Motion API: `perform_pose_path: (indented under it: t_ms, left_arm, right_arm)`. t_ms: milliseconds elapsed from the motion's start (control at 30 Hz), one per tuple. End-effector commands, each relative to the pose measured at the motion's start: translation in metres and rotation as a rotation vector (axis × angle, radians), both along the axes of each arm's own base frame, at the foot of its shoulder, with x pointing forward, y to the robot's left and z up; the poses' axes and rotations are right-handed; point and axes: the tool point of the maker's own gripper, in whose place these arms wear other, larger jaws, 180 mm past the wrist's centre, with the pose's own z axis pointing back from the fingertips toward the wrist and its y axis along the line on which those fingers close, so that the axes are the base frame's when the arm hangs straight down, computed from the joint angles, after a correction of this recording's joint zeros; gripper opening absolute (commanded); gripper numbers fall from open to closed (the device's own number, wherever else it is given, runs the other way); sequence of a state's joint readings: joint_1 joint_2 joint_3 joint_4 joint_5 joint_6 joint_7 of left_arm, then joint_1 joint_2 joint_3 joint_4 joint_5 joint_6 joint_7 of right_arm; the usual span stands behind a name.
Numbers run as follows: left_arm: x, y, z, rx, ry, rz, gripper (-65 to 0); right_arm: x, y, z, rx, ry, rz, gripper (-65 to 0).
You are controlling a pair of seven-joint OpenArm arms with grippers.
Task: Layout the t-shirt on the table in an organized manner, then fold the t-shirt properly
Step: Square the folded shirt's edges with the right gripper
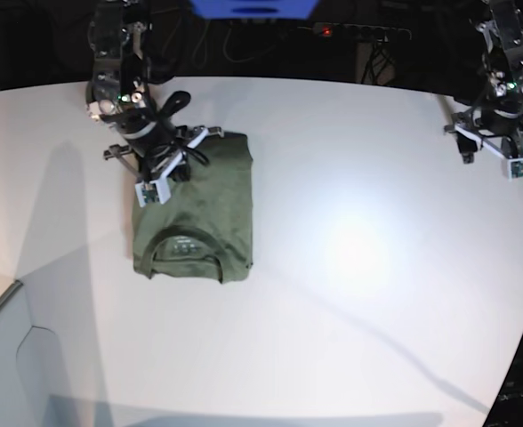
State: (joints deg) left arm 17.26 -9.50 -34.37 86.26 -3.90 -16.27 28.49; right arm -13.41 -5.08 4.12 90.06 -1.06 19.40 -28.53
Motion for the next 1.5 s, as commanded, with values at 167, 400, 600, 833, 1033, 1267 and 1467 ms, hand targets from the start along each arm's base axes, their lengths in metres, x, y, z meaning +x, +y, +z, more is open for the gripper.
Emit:
perform_pose_path:
  t_ms: [167,400,600,833,1033,1267,1467]
  left_arm:
    - [0.003,0.016,0.015,0.031,-0.045,0.024,-20.6]
    - [0.002,0.016,0.015,0.030,-0.044,0.026,-20.6]
    - [0.002,0.017,0.015,0.032,-0.044,0.025,-20.6]
    - [0.003,0.016,0.014,0.028,-0.044,0.027,-20.6]
    - [0.001,0.015,0.012,0.024,-0.039,0.029,-20.6]
    - [0.002,0.014,0.011,0.022,-0.039,0.028,-20.6]
    - [0.000,0.010,0.009,0.009,-0.040,0.034,-20.6]
  right_arm:
    - [-0.006,0.005,-0.018,0.032,0.028,-0.010,-65.0]
    - [-0.011,0.006,-0.027,0.043,0.032,-0.014,-65.0]
    - [-0.001,-0.002,0.027,0.023,-0.115,-0.028,-65.0]
    - [0.006,-0.015,0.057,-0.005,-0.192,-0.050,-65.0]
    - [0.001,-0.046,0.017,-0.016,-0.091,-0.134,-65.0]
    - [-0.014,-0.048,-0.012,0.001,-0.026,-0.155,-65.0]
    - [-0.013,-0.058,0.008,-0.010,-0.120,-0.177,-65.0]
